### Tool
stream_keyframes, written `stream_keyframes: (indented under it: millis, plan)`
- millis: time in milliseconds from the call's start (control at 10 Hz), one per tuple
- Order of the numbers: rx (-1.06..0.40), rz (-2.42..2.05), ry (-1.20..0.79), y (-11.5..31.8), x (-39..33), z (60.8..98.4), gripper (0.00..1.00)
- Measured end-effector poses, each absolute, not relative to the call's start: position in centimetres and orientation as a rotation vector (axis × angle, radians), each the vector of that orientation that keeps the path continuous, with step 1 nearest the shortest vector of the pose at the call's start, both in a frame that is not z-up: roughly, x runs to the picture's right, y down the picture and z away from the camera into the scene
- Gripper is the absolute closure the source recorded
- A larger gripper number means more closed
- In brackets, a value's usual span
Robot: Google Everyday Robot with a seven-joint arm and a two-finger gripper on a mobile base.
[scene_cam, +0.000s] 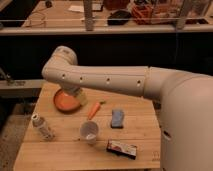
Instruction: Knock the bottle over
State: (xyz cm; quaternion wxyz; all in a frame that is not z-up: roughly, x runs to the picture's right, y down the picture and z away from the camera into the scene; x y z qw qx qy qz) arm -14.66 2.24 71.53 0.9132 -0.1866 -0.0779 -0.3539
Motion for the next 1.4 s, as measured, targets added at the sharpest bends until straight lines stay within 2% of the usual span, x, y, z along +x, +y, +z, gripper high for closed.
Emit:
stream_keyframes:
  millis: [500, 800, 1400]
  plan:
    - [-0.371, -0.775, -0.174, 1.3, -19.1, 74.3, 0.20]
    - [-0.369, -0.850, -0.186, 2.1, -20.2, 77.8, 0.20]
    - [-0.393, -0.843, -0.174, 4.5, -20.0, 79.4, 0.22]
